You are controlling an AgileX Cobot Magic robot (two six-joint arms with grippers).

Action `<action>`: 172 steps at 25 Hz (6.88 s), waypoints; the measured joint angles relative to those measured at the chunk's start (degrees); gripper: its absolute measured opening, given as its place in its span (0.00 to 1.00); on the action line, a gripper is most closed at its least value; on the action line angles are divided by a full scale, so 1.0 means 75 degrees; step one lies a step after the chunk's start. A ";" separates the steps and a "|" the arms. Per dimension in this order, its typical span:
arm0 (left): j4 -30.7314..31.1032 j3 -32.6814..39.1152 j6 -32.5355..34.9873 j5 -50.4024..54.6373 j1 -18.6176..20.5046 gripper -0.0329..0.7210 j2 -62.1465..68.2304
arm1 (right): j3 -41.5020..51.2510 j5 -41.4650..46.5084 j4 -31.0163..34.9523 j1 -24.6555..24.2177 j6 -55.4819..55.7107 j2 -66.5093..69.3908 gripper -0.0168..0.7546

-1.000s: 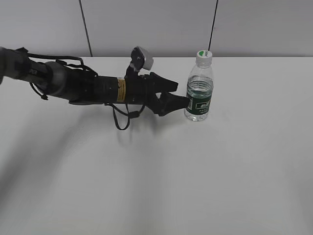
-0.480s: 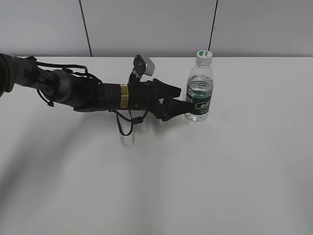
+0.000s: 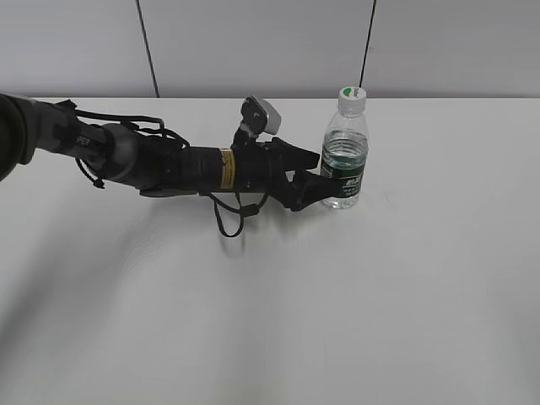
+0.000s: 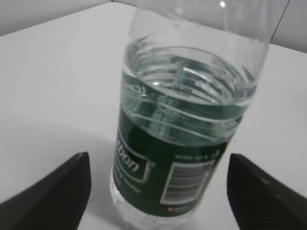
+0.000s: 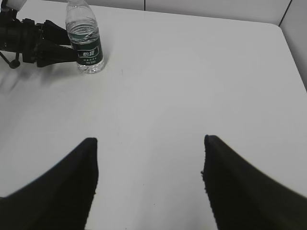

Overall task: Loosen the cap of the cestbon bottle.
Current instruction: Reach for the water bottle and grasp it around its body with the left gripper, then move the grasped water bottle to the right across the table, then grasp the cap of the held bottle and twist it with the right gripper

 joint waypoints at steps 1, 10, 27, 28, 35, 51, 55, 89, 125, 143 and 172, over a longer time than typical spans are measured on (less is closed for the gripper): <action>-0.0074 0.0000 0.0016 0.0032 0.0000 0.96 0.0000 | 0.0000 0.0000 0.0000 0.0000 0.0000 0.0000 0.70; -0.0173 0.0000 0.0045 0.0032 -0.0130 0.96 0.0000 | 0.0000 -0.0002 0.0000 0.0000 0.0000 0.0000 0.70; -0.0276 -0.1039 -0.0182 0.0050 -0.0380 0.96 0.0642 | 0.0000 0.0004 0.0000 0.0000 0.0000 0.0000 0.70; -0.0276 -0.1066 -0.0199 0.0066 -0.0390 0.96 0.0677 | 0.0000 0.0004 0.0000 0.0000 0.0000 0.0000 0.70; -0.0428 -0.1066 -0.0222 0.0086 -0.0429 0.96 0.0698 | 0.0000 0.0004 0.0000 0.0000 0.0000 0.0000 0.70; -0.0635 -0.1071 -0.0212 0.0076 -0.0429 0.73 0.0786 | 0.0000 0.0004 0.0000 0.0000 0.0000 0.0000 0.70; -0.0626 -0.1071 -0.0212 0.0025 -0.0429 0.73 0.0786 | 0.0000 0.0004 0.0000 0.0000 0.0000 0.0000 0.70; 0.2284 -0.1071 -0.0298 -0.1930 -0.0966 0.72 0.0766 | 0.0000 0.0004 0.0000 0.0000 0.0002 0.0000 0.70; 0.2768 -0.1103 -0.0298 -0.2106 -0.1076 0.72 0.0734 | -0.2184 -0.0313 0.2851 0.0326 -0.1048 0.6325 0.70; 0.2777 -0.1103 -0.0298 -0.2118 -0.1076 0.72 0.0728 | -0.5819 0.1162 0.2948 0.1382 0.0084 1.0910 0.70; 0.2789 -0.1111 -0.0298 -0.2125 -0.1076 0.72 0.0728 | -0.7264 0.1433 0.1211 0.2278 0.1158 1.3176 0.70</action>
